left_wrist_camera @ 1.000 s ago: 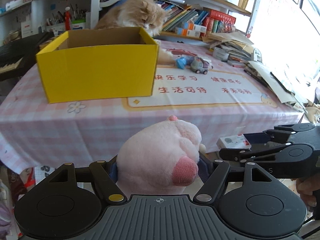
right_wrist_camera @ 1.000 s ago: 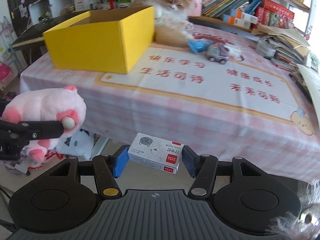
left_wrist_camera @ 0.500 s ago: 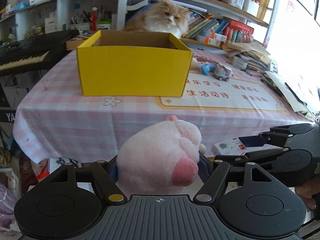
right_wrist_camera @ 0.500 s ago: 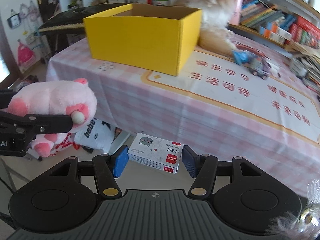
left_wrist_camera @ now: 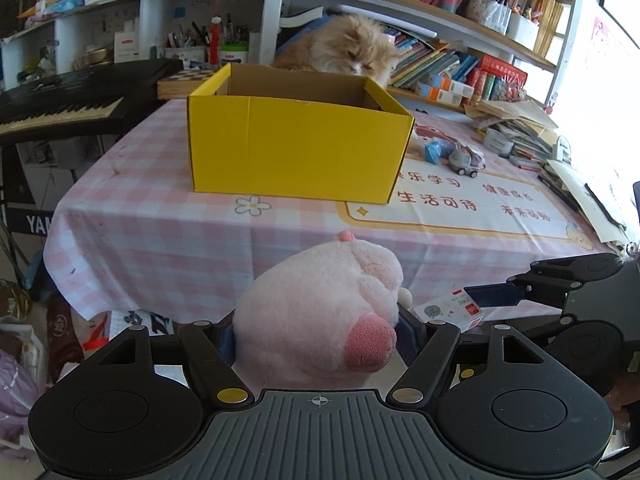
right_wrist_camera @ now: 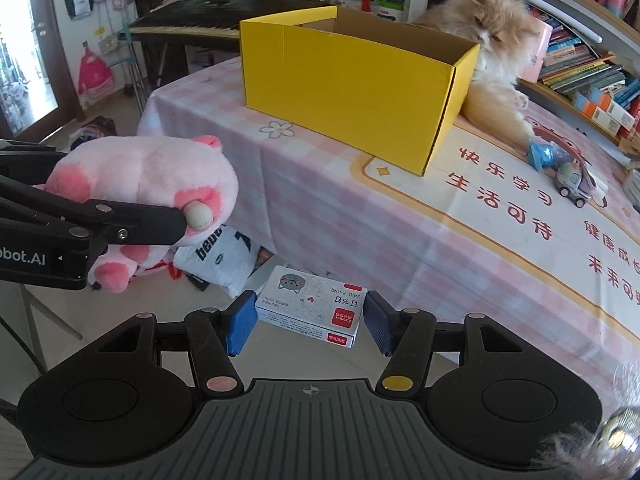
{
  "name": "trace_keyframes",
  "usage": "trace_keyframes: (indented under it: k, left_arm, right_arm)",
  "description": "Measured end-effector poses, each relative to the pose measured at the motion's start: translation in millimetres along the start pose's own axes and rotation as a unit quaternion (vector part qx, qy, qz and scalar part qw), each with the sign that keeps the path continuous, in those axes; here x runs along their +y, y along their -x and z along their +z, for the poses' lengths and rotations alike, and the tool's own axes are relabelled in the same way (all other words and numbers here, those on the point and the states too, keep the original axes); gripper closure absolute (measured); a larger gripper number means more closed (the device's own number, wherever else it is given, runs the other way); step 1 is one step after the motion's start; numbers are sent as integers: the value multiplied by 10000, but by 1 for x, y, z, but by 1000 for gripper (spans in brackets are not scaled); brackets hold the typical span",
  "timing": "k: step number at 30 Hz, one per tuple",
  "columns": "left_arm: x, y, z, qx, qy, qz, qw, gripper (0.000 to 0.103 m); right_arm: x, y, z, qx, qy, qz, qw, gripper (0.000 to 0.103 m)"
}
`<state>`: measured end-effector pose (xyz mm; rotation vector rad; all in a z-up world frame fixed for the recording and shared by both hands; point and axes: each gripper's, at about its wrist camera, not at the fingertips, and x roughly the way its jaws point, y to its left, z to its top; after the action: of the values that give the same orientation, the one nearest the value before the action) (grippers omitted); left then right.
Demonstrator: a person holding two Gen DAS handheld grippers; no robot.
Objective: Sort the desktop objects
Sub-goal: 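Lift the plush pig and white box with both tools toward the yellow box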
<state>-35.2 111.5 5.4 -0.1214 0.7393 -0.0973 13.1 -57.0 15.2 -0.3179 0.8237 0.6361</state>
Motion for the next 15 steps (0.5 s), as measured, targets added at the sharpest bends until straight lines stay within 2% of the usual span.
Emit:
trace_keyframes:
  k: [7,15]
  left_arm:
    - [-1,1,0,-37,-41,-42,10000,30]
    - [6,5,2,-88,205,-34,9997,30]
  right_arm:
    - [-2,2,0,-24,-87,-53,9999,48]
    - [-3,8,5,-90,-281,27,9996,48]
